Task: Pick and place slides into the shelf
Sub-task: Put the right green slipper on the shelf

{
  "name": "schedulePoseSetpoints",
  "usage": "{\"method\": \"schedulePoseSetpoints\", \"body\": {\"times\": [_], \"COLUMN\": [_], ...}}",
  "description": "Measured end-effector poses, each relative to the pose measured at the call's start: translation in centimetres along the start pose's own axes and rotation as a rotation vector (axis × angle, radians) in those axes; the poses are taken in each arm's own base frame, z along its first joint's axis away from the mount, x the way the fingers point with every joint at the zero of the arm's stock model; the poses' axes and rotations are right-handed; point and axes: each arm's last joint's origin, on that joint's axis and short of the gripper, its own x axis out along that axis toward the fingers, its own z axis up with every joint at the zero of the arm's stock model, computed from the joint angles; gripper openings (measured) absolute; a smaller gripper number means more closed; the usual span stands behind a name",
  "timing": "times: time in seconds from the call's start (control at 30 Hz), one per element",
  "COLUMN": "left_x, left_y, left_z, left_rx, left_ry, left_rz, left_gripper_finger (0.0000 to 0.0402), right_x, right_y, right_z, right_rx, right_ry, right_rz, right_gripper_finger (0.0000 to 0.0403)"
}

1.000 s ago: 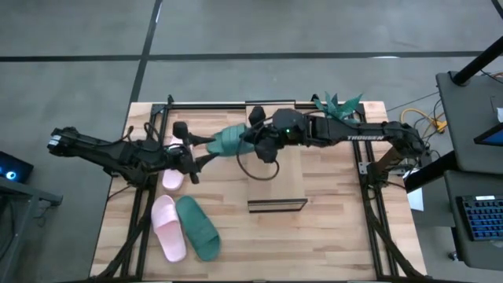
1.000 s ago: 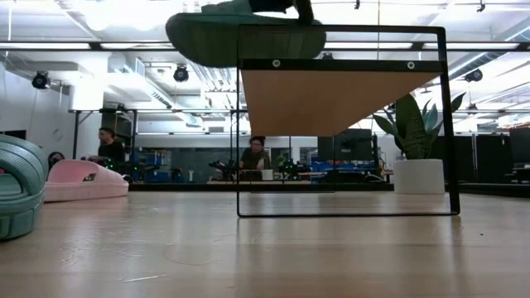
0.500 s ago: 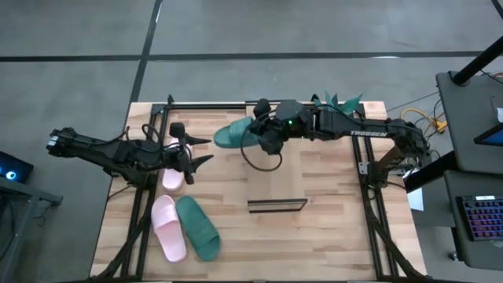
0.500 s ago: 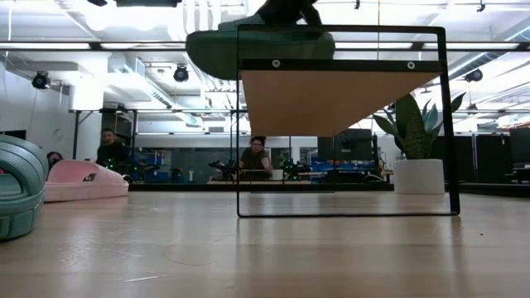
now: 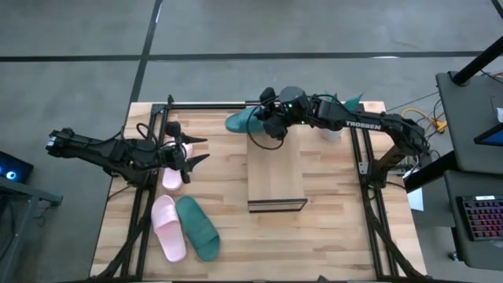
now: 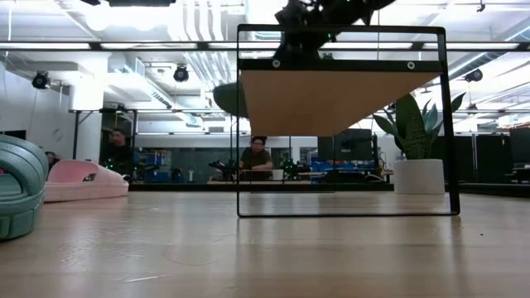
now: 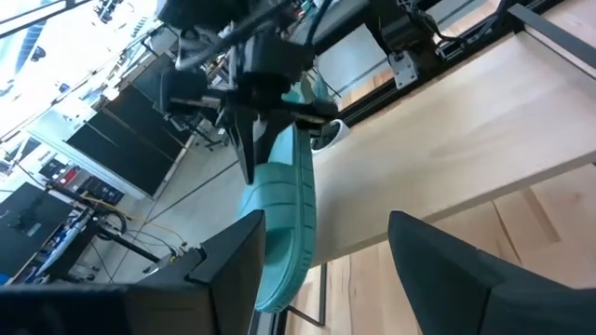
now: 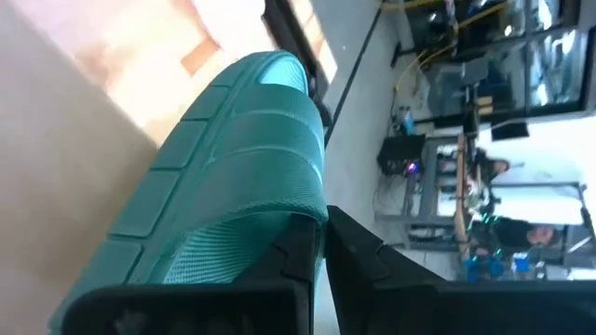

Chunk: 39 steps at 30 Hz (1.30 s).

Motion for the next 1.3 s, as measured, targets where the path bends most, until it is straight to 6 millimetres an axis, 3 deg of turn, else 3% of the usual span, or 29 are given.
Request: {"method": "schedulePoseSetpoints", "body": {"times": [0.23,0.63,1.3], "left_x": [0.1,0.2,1.5], "left_y": [-0.1,-0.2,-1.2], "left_z": [-0.2,-0.3,-0.3], "left_rx": [0.01,0.019,0.055], "left_ry": [0.032,0.043,0.095], "left_rz": [0.016,0.013,0.001], "left_gripper_finger": [0.0213,0.0213,0.0213], "right_x": [-0.1,-2.2,-0.4], "right_y": [0.8,-0.4,0.5], "right_z": [-1.2,-2.8,-4.8], "right_rx": [0.013,0.028,0.024], "right_ry": [0.028,0.05,0.084], "right_rz": [0.016,-0.044,0.023], "right_gripper_finger": [0.0008,0.0008,0.0021]}}
